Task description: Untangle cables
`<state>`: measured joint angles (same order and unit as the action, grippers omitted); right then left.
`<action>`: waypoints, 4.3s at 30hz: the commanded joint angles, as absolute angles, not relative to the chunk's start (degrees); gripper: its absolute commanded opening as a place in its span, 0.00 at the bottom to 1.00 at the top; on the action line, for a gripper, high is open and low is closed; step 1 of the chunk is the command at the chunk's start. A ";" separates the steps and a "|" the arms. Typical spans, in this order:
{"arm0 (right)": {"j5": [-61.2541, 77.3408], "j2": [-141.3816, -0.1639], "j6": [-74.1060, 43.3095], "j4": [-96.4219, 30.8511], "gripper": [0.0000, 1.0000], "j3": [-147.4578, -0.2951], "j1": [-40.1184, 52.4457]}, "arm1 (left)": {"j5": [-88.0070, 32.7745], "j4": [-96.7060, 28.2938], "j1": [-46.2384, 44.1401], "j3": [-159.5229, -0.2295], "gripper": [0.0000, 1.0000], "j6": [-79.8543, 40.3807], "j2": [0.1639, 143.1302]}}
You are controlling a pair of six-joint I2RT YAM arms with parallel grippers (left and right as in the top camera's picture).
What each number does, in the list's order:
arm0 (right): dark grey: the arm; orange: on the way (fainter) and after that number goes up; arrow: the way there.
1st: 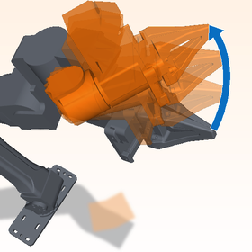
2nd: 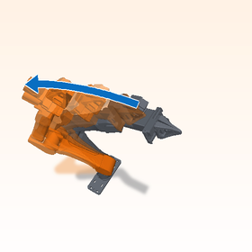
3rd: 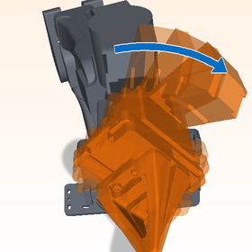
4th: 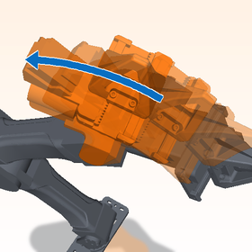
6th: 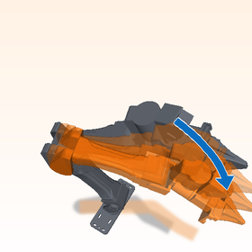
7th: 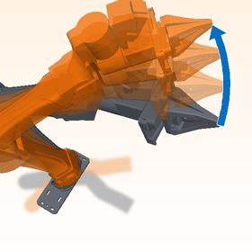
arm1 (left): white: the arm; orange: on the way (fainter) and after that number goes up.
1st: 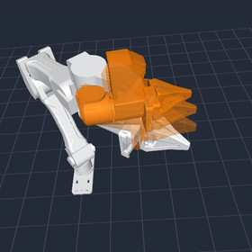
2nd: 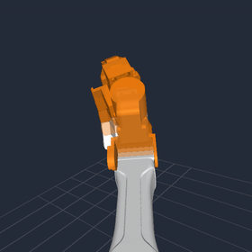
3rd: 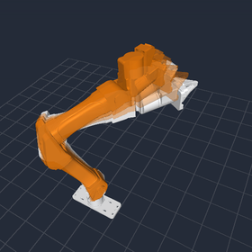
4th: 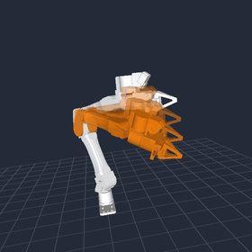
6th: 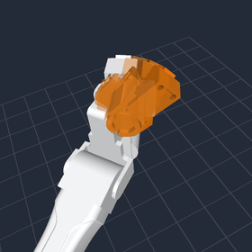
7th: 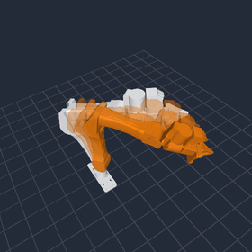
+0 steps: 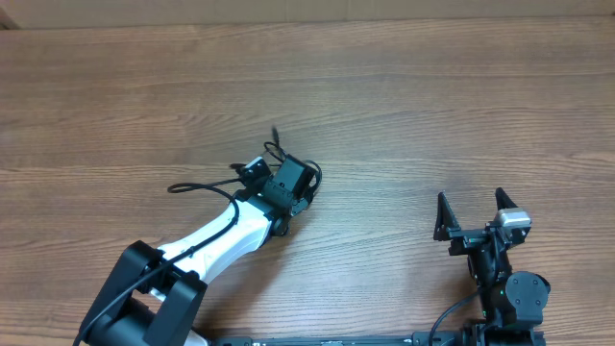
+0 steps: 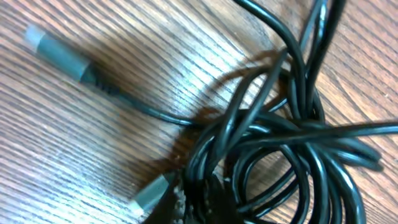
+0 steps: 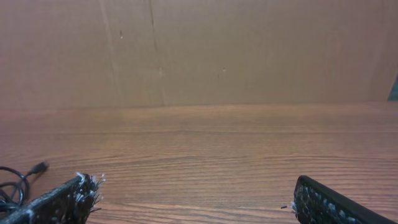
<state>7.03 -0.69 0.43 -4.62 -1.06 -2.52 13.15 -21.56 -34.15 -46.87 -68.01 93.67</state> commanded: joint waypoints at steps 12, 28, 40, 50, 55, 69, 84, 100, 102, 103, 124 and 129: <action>6.48 -0.16 0.43 -4.38 1.00 -0.47 -2.26 | 12.95 -19.79 -34.59 -46.72 0.04 -52.14 93.60; 6.48 -0.16 0.43 -4.38 1.00 -0.47 -2.26 | -11.60 -19.18 -34.59 -52.64 0.04 12.21 67.22; 6.48 -0.16 0.43 -4.38 1.00 -0.47 -2.26 | -21.21 -22.11 -34.59 -52.64 0.04 16.73 61.28; 7.11 -0.16 -3.66 -4.14 1.00 -0.47 -2.26 | -27.03 -21.54 -34.59 -52.64 0.04 9.74 61.28; 16.05 -0.16 -23.64 -6.22 1.00 -2.07 -2.26 | -28.14 -20.47 -34.59 -52.64 0.04 8.75 61.28; 21.47 -9.28 -27.00 -32.62 1.00 -30.79 -2.26 | -29.87 -18.20 -34.59 -52.64 0.04 8.78 61.36; 61.89 -31.97 -35.75 -22.09 1.00 -46.33 -2.26 | -35.73 -9.98 -34.74 -52.64 0.03 12.27 61.89; 52.53 -31.97 -48.69 -29.19 0.98 -46.30 -2.26 | -34.15 3.33 -37.39 -52.64 0.04 12.27 67.79; 49.91 -31.97 -49.69 -31.22 0.97 -46.30 -2.26 | -34.15 4.69 -38.52 -52.64 0.04 13.67 67.79; 49.41 -31.97 -50.06 -31.53 0.97 -46.30 -2.26 | -34.11 5.19 -38.98 -52.64 0.04 14.41 67.79; 42.41 -31.97 -55.81 -36.64 0.74 -46.22 -2.26 | -42.11 6.70 -40.56 -52.64 0.04 16.69 67.81; 42.00 -32.01 -55.99 -36.71 0.74 -46.19 -2.26 | -43.90 6.72 -40.66 -52.64 0.04 16.71 67.81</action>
<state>43.03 -32.21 -55.33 -36.82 -44.99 -2.52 -40.80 6.02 -40.16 -51.16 15.46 68.05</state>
